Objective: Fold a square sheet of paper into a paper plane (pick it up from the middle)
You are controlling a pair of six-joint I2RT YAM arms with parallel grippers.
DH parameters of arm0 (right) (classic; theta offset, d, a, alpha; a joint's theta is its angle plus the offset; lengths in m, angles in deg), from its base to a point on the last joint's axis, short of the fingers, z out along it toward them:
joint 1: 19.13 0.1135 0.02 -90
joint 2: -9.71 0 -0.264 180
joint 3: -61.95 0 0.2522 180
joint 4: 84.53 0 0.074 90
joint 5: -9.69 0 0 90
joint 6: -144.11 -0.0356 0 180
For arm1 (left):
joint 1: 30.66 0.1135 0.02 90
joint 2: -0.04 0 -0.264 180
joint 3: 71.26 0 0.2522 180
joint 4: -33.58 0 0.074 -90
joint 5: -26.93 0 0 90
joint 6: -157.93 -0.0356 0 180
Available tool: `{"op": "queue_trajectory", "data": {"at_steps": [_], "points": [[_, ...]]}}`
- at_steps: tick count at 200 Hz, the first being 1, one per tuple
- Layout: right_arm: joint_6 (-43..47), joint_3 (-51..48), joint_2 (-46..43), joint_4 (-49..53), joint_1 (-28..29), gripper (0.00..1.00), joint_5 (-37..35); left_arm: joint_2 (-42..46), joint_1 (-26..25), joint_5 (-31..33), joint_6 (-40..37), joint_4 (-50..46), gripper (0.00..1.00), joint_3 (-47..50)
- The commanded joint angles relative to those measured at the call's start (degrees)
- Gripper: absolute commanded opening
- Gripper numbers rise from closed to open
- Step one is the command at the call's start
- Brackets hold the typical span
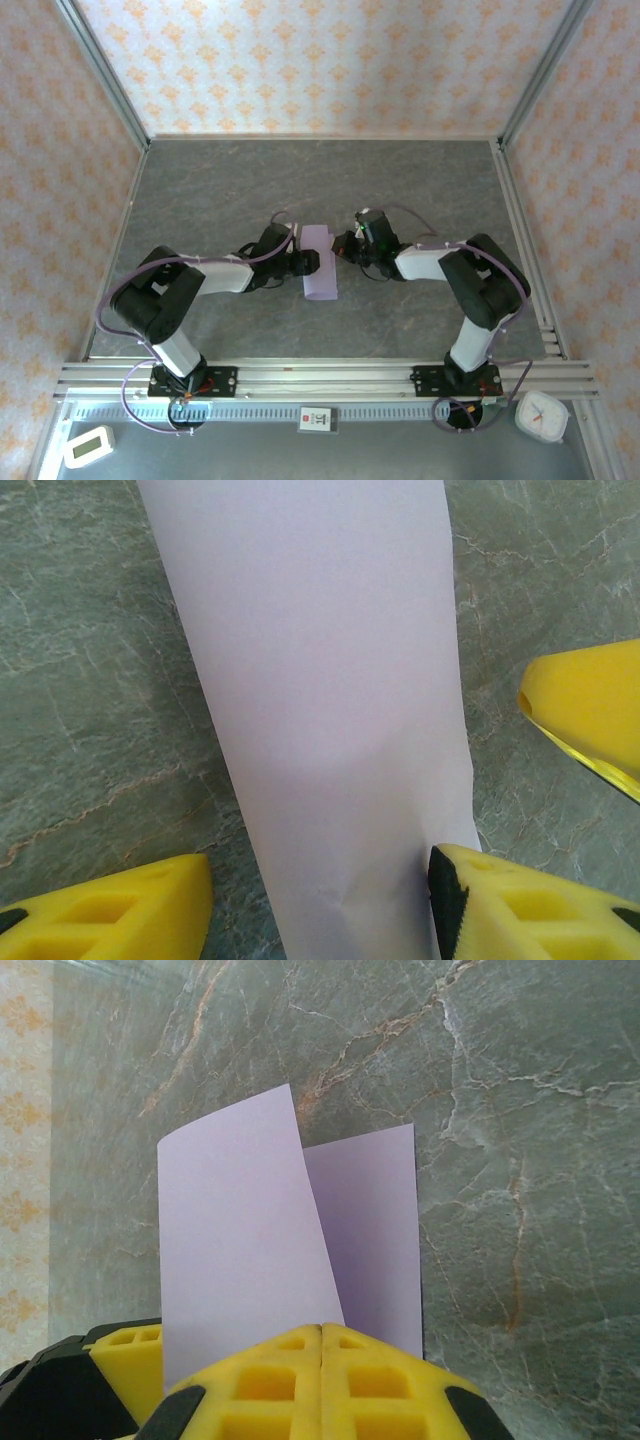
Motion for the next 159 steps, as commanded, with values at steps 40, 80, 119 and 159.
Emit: {"op": "queue_trajectory", "data": {"at_steps": [40, 80, 119, 159], "points": [[1.19, 0.34, 1.12, 0.0, 0.62, 0.0, -0.09, -3.7, -0.75, -0.44, -1.66, -1.21, 0.61, -3.62], [1.09, 0.42, 1.07, 0.37, 0.63, 0.0, -0.98, -4.84, -2.17, -0.41, -4.27, -3.64, 0.61, -5.99], [1.36, 0.33, 1.09, 0.84, 0.64, 0.0, -1.57, -5.7, -2.49, -1.49, -5.75, -4.37, 0.61, -7.07], [1.36, 0.15, 1.48, 0.57, 0.63, 0.0, -0.83, -6.81, -3.31, -2.06, -6.79, -5.21, 0.61, -8.68]]}}
